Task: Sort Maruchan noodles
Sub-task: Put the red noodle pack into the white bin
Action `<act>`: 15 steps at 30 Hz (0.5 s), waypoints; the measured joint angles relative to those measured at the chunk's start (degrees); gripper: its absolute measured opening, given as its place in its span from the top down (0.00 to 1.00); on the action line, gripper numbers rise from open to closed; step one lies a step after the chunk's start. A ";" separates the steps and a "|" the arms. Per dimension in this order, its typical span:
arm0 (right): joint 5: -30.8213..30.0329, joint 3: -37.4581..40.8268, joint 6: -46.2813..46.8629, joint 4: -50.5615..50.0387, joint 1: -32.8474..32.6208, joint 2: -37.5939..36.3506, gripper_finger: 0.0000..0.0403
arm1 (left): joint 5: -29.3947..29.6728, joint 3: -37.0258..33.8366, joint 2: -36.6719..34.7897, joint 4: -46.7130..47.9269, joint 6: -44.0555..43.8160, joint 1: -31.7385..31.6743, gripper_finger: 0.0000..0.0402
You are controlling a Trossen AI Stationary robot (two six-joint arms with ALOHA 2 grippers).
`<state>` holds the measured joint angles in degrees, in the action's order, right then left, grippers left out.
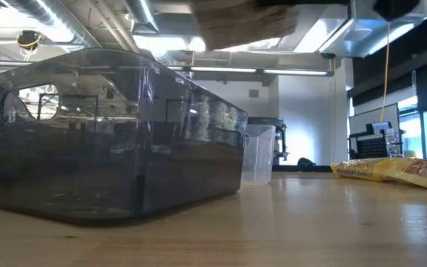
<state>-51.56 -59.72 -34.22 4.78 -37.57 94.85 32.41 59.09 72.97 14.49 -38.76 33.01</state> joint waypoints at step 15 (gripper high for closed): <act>-25.96 0.00 -27.22 3.82 -6.32 -0.05 0.79 | -10.43 0.00 9.59 -23.23 -7.43 -6.20 0.44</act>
<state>-77.53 -59.72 -61.44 8.60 -43.89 94.80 21.98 59.09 82.56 -8.74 -46.19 26.81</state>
